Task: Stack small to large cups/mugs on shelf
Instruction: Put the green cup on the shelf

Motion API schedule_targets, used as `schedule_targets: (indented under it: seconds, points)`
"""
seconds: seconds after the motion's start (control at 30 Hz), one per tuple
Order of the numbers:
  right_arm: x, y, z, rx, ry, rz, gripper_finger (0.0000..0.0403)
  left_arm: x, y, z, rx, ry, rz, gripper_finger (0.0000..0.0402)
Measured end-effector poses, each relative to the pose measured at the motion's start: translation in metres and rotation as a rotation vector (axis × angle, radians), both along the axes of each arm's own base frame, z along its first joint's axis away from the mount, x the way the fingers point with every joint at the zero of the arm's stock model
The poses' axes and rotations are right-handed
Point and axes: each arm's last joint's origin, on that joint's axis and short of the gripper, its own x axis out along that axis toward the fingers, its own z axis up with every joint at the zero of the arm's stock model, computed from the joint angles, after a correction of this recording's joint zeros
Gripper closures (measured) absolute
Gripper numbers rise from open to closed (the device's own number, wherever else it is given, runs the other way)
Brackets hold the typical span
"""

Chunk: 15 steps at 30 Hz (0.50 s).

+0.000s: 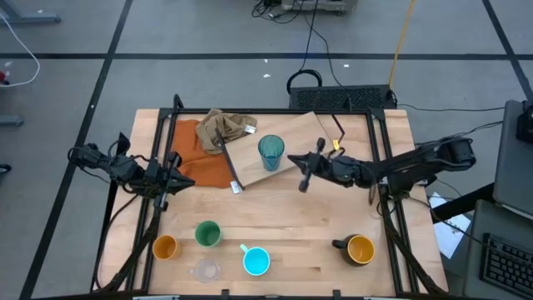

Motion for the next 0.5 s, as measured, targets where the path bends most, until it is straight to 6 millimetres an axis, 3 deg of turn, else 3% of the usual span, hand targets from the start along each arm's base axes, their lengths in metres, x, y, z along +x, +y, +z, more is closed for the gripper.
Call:
schedule_targets:
  seconds: [0.23, 0.5]
  points:
    - [-0.014, 0.022, 0.017, 0.016, -0.032, 0.093, 0.0403, 0.0, 0.0, 0.0, -0.001, 0.0, 0.007, 0.0376]
    - [-0.027, 0.05, 0.033, 0.02, -0.1, 0.312, 0.0403, 0.0, 0.0, 0.0, -0.018, 0.002, 0.011, 0.0376]
